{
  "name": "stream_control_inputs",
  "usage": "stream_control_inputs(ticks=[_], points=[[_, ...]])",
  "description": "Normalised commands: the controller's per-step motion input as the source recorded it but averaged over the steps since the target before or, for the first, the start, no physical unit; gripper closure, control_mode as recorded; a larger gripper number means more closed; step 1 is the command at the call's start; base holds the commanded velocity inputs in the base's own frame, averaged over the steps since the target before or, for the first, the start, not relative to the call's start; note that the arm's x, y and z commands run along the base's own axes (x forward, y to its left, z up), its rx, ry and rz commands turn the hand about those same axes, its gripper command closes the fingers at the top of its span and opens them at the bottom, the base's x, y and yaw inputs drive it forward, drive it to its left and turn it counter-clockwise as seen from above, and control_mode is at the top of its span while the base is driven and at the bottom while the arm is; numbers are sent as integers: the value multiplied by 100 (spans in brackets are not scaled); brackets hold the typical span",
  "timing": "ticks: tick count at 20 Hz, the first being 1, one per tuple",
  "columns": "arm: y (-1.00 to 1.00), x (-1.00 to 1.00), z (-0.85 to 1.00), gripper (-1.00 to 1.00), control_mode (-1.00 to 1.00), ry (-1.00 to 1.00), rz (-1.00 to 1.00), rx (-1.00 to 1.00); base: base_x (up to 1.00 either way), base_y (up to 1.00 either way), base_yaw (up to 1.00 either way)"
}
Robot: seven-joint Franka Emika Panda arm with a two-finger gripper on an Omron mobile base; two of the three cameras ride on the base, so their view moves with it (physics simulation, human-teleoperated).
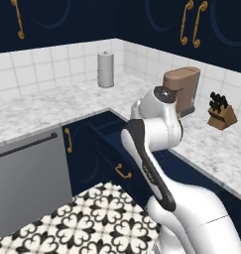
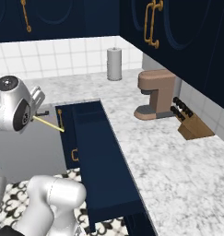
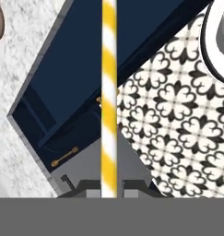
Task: Take a straw from the drawer in front and place it inside the glass cup on the dining counter.
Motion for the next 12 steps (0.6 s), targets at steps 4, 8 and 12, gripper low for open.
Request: stream_control_inputs(ticks=[4,8,12], points=[[3,-26,-2,100,100,-5,1,0,-33,22,7],[0,0,0,100,100,0,0,0,-62,61,44],[0,0,0,100,100,0,0,0,-30,62,63]])
